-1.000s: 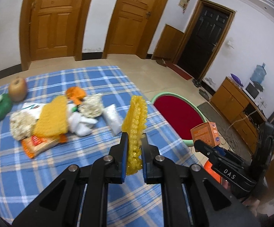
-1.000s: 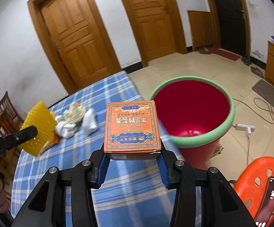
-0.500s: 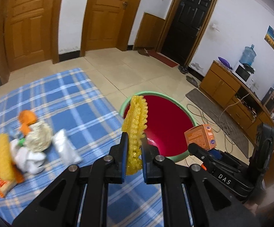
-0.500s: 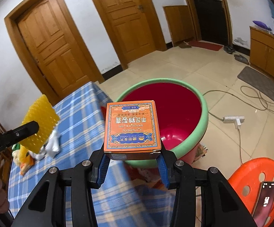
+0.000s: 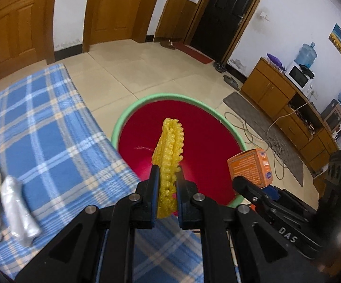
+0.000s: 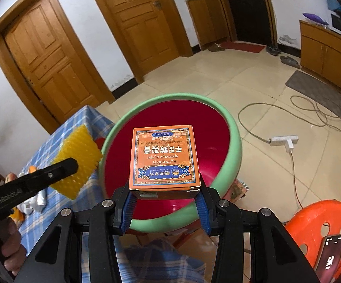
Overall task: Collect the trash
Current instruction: 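Carry the orange box and yellow foam net over the red bin with both tools, then open both tools to drop the box and foam net into the bin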
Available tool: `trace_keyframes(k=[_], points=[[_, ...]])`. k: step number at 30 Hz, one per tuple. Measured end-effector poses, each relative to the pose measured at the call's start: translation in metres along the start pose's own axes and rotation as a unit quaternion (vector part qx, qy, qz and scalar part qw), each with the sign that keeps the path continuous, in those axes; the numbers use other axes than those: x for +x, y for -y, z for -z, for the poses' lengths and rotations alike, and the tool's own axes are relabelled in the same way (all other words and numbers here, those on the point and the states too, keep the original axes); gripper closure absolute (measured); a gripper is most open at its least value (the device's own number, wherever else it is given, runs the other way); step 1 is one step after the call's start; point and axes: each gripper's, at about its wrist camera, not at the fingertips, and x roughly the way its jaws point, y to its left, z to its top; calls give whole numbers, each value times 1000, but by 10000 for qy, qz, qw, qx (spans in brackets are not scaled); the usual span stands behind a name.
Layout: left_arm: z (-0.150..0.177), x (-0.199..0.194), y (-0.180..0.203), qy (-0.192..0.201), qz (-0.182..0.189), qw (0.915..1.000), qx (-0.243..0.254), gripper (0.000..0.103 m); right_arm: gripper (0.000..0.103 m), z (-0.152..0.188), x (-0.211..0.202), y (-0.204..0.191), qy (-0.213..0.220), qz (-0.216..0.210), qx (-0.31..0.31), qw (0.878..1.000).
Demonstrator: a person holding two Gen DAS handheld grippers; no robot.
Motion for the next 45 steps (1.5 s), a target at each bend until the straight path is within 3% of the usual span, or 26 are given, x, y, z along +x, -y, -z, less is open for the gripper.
trace_keyframes(k=[14, 19, 22, 28, 37, 40, 45], points=[[1, 32, 7, -224, -14, 9997, 28, 91, 57, -5, 4, 14, 18, 113, 114, 9999], [2, 27, 5, -205, -145, 9997, -77, 66, 57, -6, 6, 12, 19, 97, 127, 9999], [3, 24, 0, -201, -201, 9994, -177, 63, 57, -6, 6, 12, 9, 99, 117, 9999], [9, 7, -9, -113, -366, 9985, -388, 54, 57, -9, 10, 10, -39, 127, 26, 9999], [18, -37, -24, 228, -651, 9961, -544, 49, 55, -15, 17, 4, -120, 182, -53, 9997], [22, -51, -29, 313, -718, 9951, -595, 49, 46, -14, 14, 2, -94, 135, -41, 9999], [29, -73, -39, 460, -857, 9928, -704, 49, 45, -15, 5, -7, -60, 39, -56, 10000]])
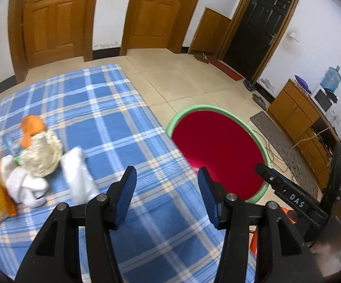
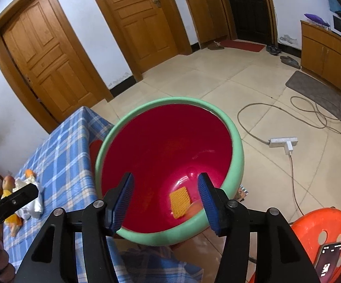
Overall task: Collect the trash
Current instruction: 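Open both tools to drop the box and foam net into the bin, then grasp the white plastic bag with the right tool while the left tool grasps the crumpled paper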
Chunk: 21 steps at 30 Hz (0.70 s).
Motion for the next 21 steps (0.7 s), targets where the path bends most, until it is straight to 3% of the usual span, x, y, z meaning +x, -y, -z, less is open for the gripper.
trace_keyframes(k=[3, 6, 21], points=[[2, -11, -8, 69, -79, 9999, -80, 47, 43, 1, -9, -9, 69, -79, -49, 9999], [5, -23, -16, 146, -231, 9996, -116, 43, 31, 3, -20, -20, 151, -205, -100, 9996], [23, -91, -92, 658, -898, 9917, -646, 40, 29, 20, -50, -83, 137, -724, -389, 9965]])
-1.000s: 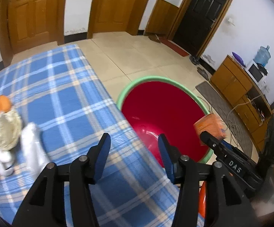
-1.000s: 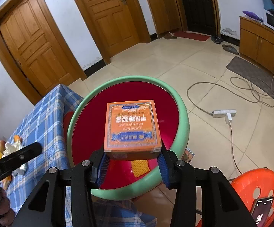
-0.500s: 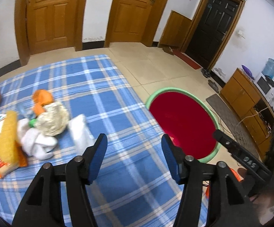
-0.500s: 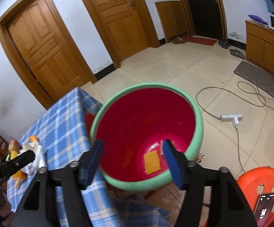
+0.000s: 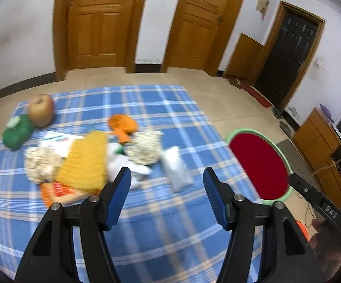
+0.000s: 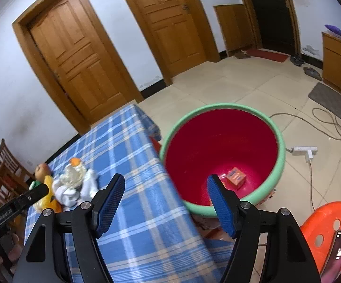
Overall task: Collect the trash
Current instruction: 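Grasp the white plastic bag with the right tool while the left tool grasps the crumpled paper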
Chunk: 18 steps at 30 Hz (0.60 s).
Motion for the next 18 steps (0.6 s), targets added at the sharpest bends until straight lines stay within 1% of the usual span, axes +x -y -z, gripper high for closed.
trace_keyframes(k=[7, 14, 18], points=[[-3, -16, -49, 153, -510, 9984, -202, 40, 26, 2, 2, -32, -75, -179, -297, 9994], [-2, -20, -97, 131, -1034, 9937, -413, 39, 26, 5, 13, -59, -211, -324, -627, 9973], [-1, -17, -119, 70, -1253, 9908, -514, 35, 26, 8, 24, -77, -349, -378, -873, 9949]])
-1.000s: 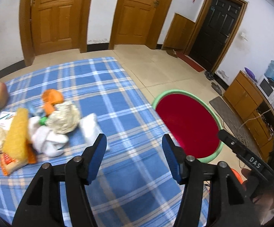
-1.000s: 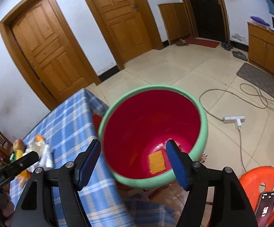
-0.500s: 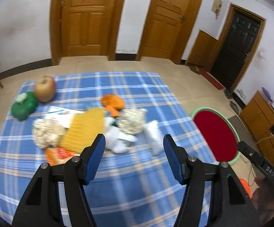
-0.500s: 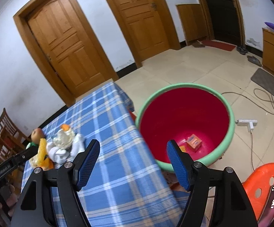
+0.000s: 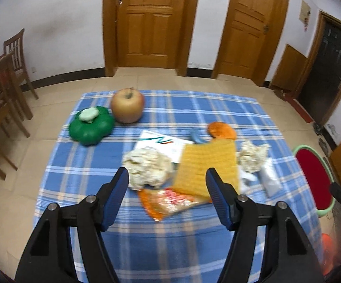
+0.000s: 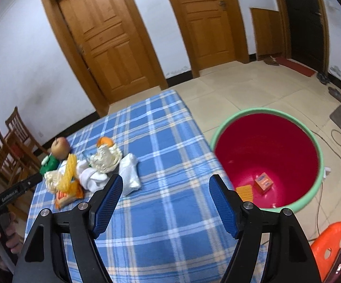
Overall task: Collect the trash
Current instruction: 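Grasp the white plastic bag with the right tool while the left tool grasps the crumpled paper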
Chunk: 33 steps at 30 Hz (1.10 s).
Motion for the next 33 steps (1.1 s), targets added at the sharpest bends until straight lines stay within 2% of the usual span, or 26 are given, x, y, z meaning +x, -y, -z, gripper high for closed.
trace_keyframes(k=[5, 14, 24, 33], points=[[0, 22, -19, -168, -132, 9996, -158, 35, 26, -1, 18, -14, -196, -57, -186, 9996], [1, 57, -33, -433, -156, 9984, -333, 35, 26, -3, 61, -34, -583, -134, -471, 9971], [-1, 80, -34, -479, 91, 9979, -419, 35, 26, 0, 98, -53, -830, -196, -745, 9936], [0, 94, -28, -495, 330, 9974, -408, 35, 26, 0, 110, -58, -827, -122, -923, 9922]])
